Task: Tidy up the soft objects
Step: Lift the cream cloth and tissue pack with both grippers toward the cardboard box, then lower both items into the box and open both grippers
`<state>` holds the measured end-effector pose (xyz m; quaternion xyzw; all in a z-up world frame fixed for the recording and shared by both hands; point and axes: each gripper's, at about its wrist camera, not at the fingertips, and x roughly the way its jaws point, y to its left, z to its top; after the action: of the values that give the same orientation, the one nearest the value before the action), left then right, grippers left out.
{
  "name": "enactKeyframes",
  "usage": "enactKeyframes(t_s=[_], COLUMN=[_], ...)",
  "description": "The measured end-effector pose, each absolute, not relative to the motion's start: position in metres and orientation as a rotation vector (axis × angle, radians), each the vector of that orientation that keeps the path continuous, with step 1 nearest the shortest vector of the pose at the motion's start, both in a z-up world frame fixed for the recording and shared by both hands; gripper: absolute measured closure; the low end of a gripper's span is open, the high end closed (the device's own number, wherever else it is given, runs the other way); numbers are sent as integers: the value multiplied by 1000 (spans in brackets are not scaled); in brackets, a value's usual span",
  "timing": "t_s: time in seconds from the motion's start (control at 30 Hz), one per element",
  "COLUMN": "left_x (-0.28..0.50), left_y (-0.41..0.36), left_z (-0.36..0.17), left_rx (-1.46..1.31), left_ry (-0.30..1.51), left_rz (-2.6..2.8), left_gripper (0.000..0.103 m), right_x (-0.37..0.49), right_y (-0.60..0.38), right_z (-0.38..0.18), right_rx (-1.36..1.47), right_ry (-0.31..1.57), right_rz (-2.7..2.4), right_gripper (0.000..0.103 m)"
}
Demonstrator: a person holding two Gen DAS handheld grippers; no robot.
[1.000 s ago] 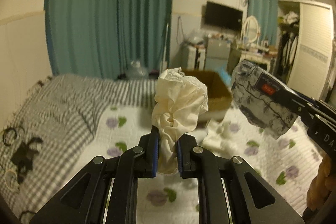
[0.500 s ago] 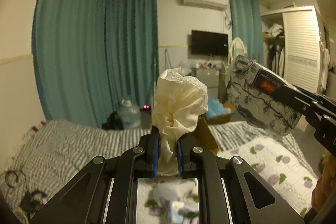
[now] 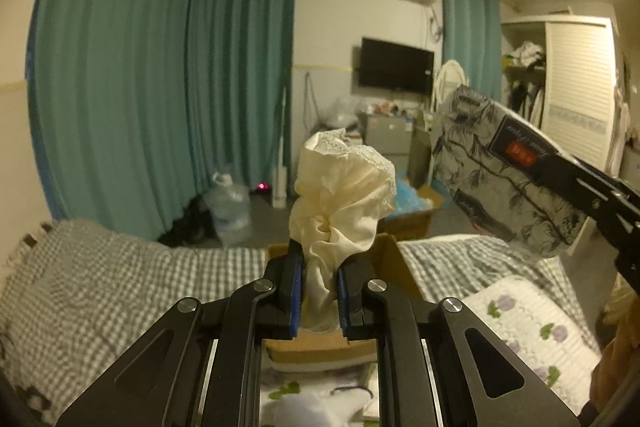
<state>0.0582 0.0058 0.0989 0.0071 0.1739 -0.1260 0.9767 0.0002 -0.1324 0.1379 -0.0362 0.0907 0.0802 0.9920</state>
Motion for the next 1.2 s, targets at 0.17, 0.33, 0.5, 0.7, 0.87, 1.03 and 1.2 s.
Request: enactKeyframes(t_s=[0.17,0.33,0.5,0.7,0.87,1.03,1.2], left_x=[106,142,171,193,204,212,216], left_y=[-1,-9,-19,-38,-42,-43,-43], left_z=[69,42,13,-18,-42,-56,-59], left_rx=[6,28,56,100,111,108,116], left_ry=[417,478,529,605,685,752,787], left_rz=[-248,-229,-218,-230,-228,-212,-172], left_gripper=[90,90,90,90,83,83,52], right_x=[56,107,150,172,185,191,182], right_y=[-129,-141,-153,-148,-149,-147,-149], right_z=[109,59,1,-40,-64,-69,-59], right_rx=[-76,-41,-33,-66,-73,-98,-103], right_ry=[236,341,472,555,623,636,587], right_rz=[179,187,186,213,210,189,158], right_gripper=[76,76,76,76,76,73,71])
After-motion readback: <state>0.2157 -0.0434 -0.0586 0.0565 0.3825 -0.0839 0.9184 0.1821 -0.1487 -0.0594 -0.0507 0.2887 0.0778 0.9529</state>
